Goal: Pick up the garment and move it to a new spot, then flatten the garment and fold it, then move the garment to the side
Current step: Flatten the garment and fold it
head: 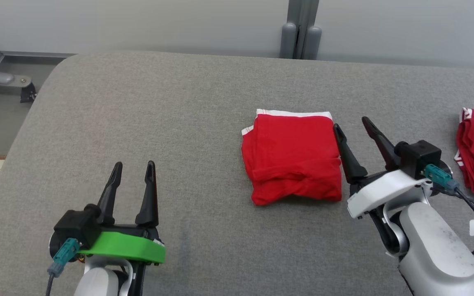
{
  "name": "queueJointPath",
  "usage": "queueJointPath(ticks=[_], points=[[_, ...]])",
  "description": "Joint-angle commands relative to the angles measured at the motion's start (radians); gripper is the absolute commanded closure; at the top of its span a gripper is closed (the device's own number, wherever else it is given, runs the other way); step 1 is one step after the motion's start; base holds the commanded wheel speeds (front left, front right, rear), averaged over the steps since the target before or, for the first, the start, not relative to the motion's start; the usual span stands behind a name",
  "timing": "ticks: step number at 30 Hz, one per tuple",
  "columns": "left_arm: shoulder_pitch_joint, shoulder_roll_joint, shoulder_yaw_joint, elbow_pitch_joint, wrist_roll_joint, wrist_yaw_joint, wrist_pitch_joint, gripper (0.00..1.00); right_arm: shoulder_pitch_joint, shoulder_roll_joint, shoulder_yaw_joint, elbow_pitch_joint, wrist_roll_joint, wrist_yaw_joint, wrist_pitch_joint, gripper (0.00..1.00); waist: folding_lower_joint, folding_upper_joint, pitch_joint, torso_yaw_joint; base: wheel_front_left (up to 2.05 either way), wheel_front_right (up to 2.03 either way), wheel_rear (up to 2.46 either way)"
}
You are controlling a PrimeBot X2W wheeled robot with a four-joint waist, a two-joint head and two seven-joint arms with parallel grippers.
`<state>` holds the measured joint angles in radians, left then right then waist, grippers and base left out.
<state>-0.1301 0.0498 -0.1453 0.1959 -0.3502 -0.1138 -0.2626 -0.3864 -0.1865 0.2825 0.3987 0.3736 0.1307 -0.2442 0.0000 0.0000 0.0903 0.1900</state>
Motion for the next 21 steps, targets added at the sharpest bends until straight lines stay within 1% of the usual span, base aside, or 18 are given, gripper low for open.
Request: queueJointPath(ticks=[1,4,6,10,15,21], points=[[-0.015,0.002,0.005,-0.014,-0.004,-0.003,-0.002,0.00,0.024,-0.007,-0.025,-0.022,-0.055,0.000,-0.009,0.00,0.0000,0.0000,0.010,-0.022,0.00,0.00,0.00],[-0.017,0.002,0.012,-0.044,-0.005,-0.005,-0.002,0.00,0.074,0.032,-0.099,-0.071,-0.144,0.000,-0.017,0.00,0.0000,0.0000,0.016,-0.041,0.00,0.00,0.00],[-0.016,0.002,0.017,-0.056,-0.004,-0.006,-0.003,0.00,0.100,0.046,-0.137,-0.105,-0.205,0.000,-0.021,0.00,0.0000,0.0000,0.019,-0.054,0.00,0.00,0.00],[-0.010,0.002,0.021,-0.070,0.003,-0.008,-0.003,0.00,0.148,0.089,-0.201,-0.165,-0.270,0.000,-0.021,0.00,0.0000,0.0000,0.025,-0.077,0.00,0.00,0.00],[0.005,0.002,0.015,-0.057,0.020,-0.009,-0.002,0.00,0.187,0.117,-0.226,-0.208,-0.308,0.000,-0.021,0.00,0.0000,0.0000,0.029,-0.102,0.00,0.00,0.00],[0.006,0.002,0.010,-0.060,0.018,-0.010,-0.002,0.00,0.197,0.129,-0.237,-0.223,-0.319,0.000,-0.021,0.00,0.0000,0.0000,0.036,-0.114,0.00,0.00,0.00]])
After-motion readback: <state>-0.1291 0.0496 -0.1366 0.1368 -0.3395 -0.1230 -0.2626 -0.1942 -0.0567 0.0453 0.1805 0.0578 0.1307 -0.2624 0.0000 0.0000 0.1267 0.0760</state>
